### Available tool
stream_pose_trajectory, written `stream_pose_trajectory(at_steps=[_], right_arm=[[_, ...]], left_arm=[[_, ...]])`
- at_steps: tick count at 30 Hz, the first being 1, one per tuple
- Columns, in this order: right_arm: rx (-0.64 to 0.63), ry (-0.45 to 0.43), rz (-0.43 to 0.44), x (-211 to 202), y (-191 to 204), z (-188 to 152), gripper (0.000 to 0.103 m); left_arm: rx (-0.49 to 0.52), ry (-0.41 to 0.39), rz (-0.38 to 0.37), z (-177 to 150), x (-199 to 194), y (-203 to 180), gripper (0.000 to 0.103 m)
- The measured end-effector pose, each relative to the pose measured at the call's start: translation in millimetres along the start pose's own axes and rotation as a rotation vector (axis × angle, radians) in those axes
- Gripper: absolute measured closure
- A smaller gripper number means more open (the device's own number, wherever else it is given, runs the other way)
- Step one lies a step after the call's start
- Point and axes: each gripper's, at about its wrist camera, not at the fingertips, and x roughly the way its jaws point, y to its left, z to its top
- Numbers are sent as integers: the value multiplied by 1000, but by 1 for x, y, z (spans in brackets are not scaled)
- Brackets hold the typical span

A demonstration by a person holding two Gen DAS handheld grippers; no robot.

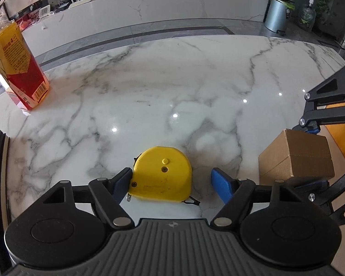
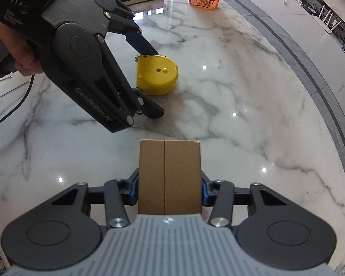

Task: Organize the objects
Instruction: 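Grasp the yellow tape measure with the left tool while the right tool lifts the cardboard box, then lower the cardboard box into the orange box and open the right tool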

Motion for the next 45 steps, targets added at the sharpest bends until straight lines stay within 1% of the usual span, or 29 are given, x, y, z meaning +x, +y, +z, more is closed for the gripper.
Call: stream_pose_trajectory(at_steps=[2, 8, 11, 14, 17, 19, 21, 23, 25, 28, 29, 32, 34, 36, 40, 43, 45], right_arm=[[14, -3, 0, 0, 0, 0, 53], [75, -5, -17, 0, -1, -2, 54], [169, -4, -36, -2, -3, -4, 54], [296, -41, -27, -11, -4, -9, 54], [326, -64, -52, -22, 7, -13, 54], [336, -82, -69, -31, 16, -17, 54], [400, -104, -82, -41, 21, -25, 54], [483, -142, -95, -52, 25, -33, 54], [514, -162, -106, -64, 31, -40, 54], [515, -194, -180, -83, 46, -50, 54], [538, -205, -182, -89, 48, -55, 54], [631, -234, -152, -107, 55, -71, 54], [654, -249, -171, -119, 62, -80, 54], [663, -267, -187, -131, 69, -90, 54], [717, -316, -164, -154, 81, -115, 54], [716, -353, -199, -173, 94, -132, 54], [702, -376, -187, -187, 98, -144, 54]], left_arm=[[-36, -4, 20, 2, -2, 0, 39], [-43, -22, 47, -2, -4, -5, 40], [-51, -24, 56, -2, -4, -6, 40], [-61, -38, 63, -5, -5, -7, 40], [-47, -41, 85, -9, -8, -15, 40], [-52, -45, 126, -12, -13, -22, 40], [-65, -55, 148, -14, -23, -28, 40], [-87, -71, 149, -17, -37, -35, 40], [-93, -79, 145, -19, -50, -45, 40], [-105, -86, 152, -25, -68, -64, 40], [-114, -90, 144, -28, -74, -71, 40], [-126, -94, 122, -38, -90, -97, 40], [-115, -91, 138, -42, -99, -112, 40], [-113, -102, 122, -47, -110, -123, 40], [-114, -134, 120, -52, -134, -143, 40], [-124, -147, 109, -53, -150, -158, 40], [-119, -145, 114, -54, -159, -168, 40]])
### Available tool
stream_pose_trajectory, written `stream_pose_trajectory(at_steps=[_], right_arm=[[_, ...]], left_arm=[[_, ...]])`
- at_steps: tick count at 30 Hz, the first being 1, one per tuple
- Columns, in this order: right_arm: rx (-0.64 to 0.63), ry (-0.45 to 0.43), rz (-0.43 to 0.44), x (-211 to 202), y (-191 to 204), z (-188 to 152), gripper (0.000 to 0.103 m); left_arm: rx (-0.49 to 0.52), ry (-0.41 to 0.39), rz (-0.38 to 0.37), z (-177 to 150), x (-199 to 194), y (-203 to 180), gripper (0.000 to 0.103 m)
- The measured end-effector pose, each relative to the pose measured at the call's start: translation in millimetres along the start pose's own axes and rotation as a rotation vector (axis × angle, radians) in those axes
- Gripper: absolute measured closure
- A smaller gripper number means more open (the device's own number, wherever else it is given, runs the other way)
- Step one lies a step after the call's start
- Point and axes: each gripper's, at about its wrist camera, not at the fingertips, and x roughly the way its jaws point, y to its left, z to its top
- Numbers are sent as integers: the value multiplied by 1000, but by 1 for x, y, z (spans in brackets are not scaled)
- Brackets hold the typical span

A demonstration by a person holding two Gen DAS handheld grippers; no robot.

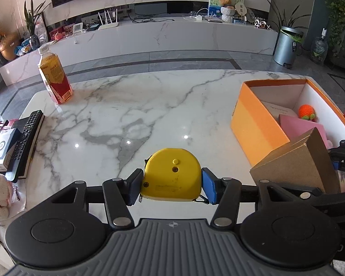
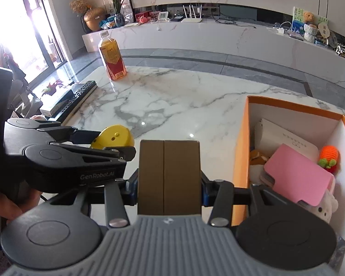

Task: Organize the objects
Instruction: 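Lower the cardboard box into the orange box and open the right tool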

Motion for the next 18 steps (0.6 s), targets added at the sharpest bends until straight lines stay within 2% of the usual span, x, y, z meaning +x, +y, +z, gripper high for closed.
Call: stream_pose_trajectory(at_steps=[4, 9, 14, 18], right_arm=[[-15, -5, -27, -32, -23, -9, 54], [-6, 14, -129, -57, -70, -27, 53], [35, 77, -202, -58, -112, -50, 53], [66, 106, -199, -51, -129, -58, 53]], left_arm=[[-3, -16, -13, -4, -18, -17, 40], [-3, -9, -61, -4, -26, -38, 40], [28, 1, -108, -4, -25, -62, 40], [19, 50, -177, -8, -17, -72, 40]])
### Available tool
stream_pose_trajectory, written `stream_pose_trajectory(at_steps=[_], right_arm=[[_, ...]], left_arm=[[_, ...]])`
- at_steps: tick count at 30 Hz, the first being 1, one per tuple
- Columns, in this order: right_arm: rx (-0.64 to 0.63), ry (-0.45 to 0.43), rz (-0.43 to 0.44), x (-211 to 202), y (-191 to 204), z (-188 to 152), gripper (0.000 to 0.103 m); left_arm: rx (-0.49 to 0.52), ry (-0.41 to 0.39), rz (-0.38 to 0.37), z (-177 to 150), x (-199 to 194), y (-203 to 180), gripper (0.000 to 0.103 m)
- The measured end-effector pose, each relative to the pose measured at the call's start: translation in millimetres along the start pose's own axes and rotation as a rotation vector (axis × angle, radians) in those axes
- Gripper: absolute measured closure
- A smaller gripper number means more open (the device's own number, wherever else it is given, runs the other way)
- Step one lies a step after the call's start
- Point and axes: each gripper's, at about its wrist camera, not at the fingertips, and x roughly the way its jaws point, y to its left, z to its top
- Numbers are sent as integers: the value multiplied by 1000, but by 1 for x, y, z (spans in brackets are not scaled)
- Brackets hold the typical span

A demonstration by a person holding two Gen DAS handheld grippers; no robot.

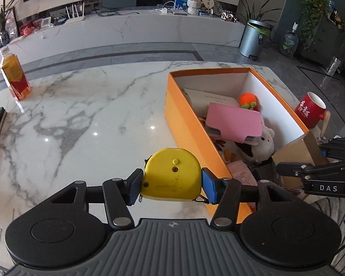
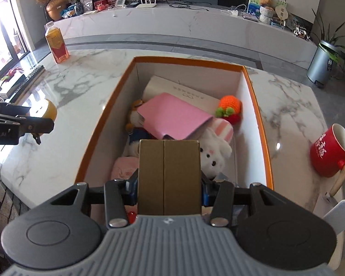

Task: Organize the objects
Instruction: 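Lower the cardboard box into the orange box and open the right tool, then lower the tape measure into the box and open the left tool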

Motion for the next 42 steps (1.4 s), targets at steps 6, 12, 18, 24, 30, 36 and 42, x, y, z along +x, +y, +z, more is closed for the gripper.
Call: stream_pose_trajectory(at_steps=[6, 12, 18, 24, 30, 36, 42], right_arm=[[-17, 47, 67, 22, 5, -2, 53], [-83, 123, 178, 42, 28, -7, 54], [-27, 112, 230, 37, 20, -7, 52], [-4, 84, 210, 15, 4, -7, 36], [-41, 91, 180, -4, -5, -20, 38], [-12, 82, 166, -9, -17, -25, 38], [-18, 75, 171, -13, -23, -27, 38]], left_arm=[[5, 26, 32, -6, 3, -4, 40], [-11, 48, 61, -4, 2, 0, 40], [-3, 24, 62, -2, -3, -3, 40], [23, 11, 39, 3, -6, -16, 40], [60, 2, 15, 8, -3, -34, 40], [80, -35, -80, 20, -2, -53, 40], [93, -19, -170, 32, 17, -74, 40]])
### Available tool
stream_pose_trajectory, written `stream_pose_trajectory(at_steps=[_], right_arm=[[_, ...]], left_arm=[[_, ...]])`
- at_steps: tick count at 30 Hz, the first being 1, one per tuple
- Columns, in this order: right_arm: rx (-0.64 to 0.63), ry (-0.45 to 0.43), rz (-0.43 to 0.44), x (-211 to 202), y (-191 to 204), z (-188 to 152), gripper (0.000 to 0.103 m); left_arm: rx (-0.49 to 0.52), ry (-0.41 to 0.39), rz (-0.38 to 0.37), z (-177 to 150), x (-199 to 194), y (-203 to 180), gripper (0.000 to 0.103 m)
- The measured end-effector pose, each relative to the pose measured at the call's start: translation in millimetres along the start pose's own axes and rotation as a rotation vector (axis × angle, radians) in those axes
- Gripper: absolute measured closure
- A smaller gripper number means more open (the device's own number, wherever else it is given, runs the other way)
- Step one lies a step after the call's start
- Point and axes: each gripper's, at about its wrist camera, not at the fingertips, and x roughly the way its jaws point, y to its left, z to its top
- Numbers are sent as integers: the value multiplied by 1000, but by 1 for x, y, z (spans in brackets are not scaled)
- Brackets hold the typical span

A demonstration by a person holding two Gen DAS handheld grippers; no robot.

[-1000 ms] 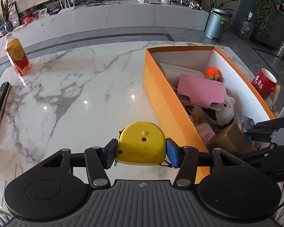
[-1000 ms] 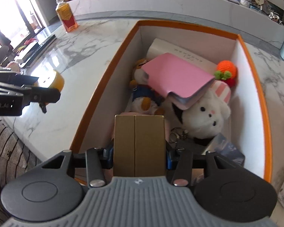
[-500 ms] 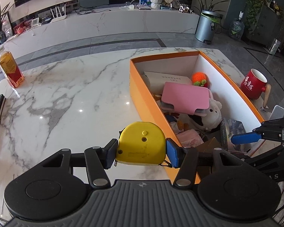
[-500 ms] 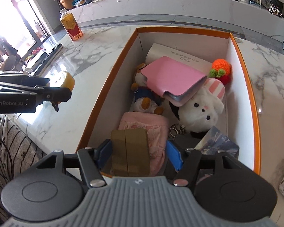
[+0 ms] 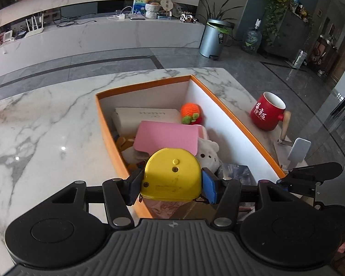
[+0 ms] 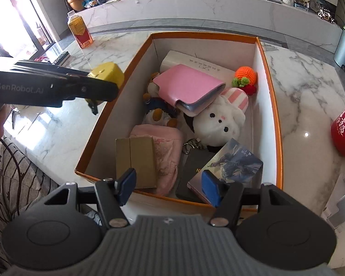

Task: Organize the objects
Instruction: 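Lower the tape measure into the box and open the left tool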

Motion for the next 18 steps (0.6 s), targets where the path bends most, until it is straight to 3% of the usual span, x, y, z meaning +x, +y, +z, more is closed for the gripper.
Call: stream_pose_trajectory(at_steps=[4, 8, 14, 18], right_arm=[[16, 0, 2, 1, -3, -1, 38], [27, -3, -1, 3, -2, -2, 38], [35, -7, 0, 9, 1, -2, 38], [37, -12, 3, 9, 0, -2, 38]], left_arm=[[9, 32, -32, 7, 24, -9, 40], [-8, 68, 24, 8, 46, -16, 40], [-3, 141, 37, 5, 65, -17, 40], [-9, 131, 31, 7, 63, -21, 40]])
